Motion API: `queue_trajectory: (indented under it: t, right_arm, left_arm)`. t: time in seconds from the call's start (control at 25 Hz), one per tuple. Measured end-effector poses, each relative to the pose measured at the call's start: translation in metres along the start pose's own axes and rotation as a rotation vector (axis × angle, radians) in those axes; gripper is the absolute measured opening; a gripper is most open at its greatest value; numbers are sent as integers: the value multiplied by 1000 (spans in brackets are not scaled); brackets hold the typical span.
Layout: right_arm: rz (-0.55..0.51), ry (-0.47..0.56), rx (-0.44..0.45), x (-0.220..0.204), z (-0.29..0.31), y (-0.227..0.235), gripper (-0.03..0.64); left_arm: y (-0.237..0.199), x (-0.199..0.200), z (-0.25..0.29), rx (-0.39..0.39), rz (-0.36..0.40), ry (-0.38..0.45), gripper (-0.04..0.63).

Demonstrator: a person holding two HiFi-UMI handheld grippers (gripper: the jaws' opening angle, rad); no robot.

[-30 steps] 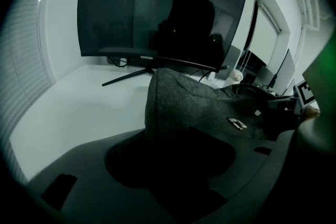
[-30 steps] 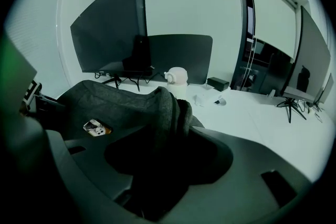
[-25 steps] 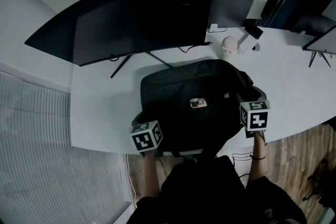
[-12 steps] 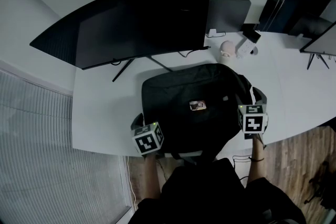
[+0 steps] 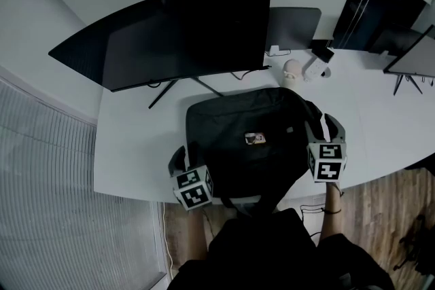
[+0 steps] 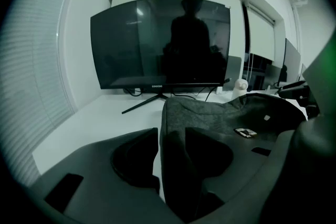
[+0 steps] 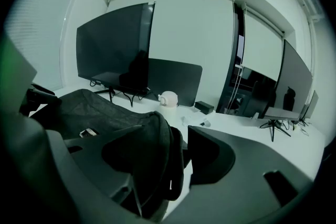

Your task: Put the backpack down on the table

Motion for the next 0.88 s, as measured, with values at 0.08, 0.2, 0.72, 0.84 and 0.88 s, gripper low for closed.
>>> queue_trajectory:
  t: [0.08,0.2,0.72,0.84,0.88]
  right_arm:
    - [0,31,4,5,-6,-2,209]
    - [-35,69,-11,12,-16,-2,39]
    - [123,255,187,47,-54,-16,14]
    - [146,305,189,58,-64,-12,14]
    - [153,319,191,61,-68,-10,14]
  left_arm:
    - [-1,3,-7,2,15,25,140]
    - [2,7,-16,-11,17,43,85]
    - [26,39,-61,-157,53,169,17]
    - [27,53,-73,-175,55,226,17]
    - [27,57,-78,-180,53,246,17]
Point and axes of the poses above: the fingertips, and each gripper's own axes: z forward along the fingers, y to its right, x out of its top, the point moved 1 cm from there along -z, backward along the fingers
